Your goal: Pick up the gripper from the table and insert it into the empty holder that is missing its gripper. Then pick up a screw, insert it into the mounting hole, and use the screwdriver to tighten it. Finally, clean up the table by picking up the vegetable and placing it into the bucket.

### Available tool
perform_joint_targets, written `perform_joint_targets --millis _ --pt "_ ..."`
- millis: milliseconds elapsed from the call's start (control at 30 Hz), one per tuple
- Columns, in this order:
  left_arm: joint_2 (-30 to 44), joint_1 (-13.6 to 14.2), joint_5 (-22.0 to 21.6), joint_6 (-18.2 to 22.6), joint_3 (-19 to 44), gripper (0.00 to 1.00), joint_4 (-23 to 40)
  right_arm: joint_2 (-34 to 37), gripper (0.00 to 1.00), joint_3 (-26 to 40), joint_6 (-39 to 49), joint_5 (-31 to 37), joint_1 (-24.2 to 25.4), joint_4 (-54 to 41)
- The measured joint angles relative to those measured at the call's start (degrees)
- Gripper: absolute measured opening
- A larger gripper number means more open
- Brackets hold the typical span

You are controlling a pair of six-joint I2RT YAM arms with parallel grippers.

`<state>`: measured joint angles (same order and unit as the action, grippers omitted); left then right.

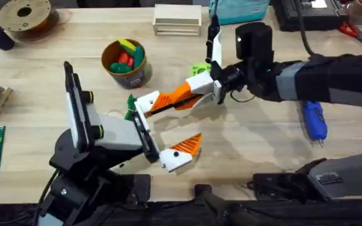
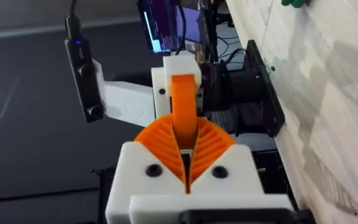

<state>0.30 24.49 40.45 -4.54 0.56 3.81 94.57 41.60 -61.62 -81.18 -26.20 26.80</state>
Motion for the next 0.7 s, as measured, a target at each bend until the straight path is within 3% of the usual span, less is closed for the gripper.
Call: perform_joint_targets --millis 700 --pt "0.0 -0.63 -1.88 -0.41 0.02 0.987 0.0 4.82 0.018 4.55 0.36 -0.73 -1.14 0.31"
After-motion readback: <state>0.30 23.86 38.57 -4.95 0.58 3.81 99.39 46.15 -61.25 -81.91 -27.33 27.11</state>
